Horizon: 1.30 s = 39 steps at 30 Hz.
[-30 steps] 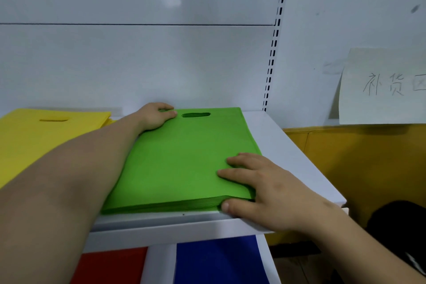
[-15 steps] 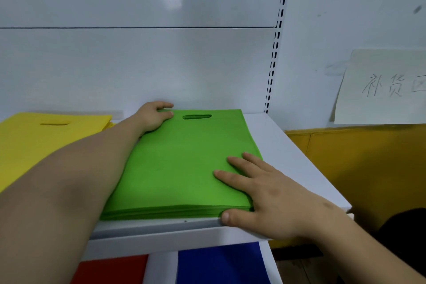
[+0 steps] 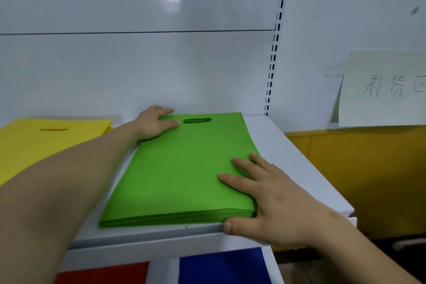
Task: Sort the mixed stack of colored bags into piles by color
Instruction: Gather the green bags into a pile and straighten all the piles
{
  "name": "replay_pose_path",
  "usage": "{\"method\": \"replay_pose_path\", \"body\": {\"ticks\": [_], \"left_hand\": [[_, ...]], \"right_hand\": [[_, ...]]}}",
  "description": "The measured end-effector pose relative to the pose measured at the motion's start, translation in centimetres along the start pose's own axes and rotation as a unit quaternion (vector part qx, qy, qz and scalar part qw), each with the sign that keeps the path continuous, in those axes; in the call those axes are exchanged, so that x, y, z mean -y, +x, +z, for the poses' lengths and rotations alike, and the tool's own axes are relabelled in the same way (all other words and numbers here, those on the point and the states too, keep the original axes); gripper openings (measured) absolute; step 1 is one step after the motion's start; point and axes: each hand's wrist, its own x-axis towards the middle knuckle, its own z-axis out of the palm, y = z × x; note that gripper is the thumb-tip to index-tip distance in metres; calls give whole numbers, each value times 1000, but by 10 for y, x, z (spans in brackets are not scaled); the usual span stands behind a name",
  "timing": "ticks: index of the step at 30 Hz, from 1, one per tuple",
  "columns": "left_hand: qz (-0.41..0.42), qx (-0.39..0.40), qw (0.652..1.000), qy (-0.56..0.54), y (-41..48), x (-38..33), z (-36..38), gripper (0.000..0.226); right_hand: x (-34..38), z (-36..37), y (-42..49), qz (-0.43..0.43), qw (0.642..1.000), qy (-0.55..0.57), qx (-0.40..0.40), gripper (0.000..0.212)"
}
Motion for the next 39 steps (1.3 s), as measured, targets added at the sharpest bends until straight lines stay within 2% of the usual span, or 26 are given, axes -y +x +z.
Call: {"method": "replay_pose_path", "body": {"ticks": [3,10,15,18,21,28,39], "left_hand": [[4,52,999,-3,-6,-1,2,92],[9,22,999,-44,-7,-2,4,64],[-2,-2,1000,-22,-11,-9,0,71],[-28,0,1000,-12,-20,-15,-6,77],[-48,3,999,-12,-41,-22,-11,78],[-53,36,998,7,-107,-28,-16,76],[-60,41,997,-35,-149,-35,-15,65]], "right_hand": [[2,-1,2,2,1000,-9,28,103],[2,-1,3,1,999,-13,36,102],[3,-27,-3,1,996,40,85,102],[-9,-53,21,27,995,98,15,96],[-34,-55,76,51,992,102,-58,78],[-69,-35,164,147,981,121,-47,80],[-59,-18,186,168,978,106,-69,78]]}}
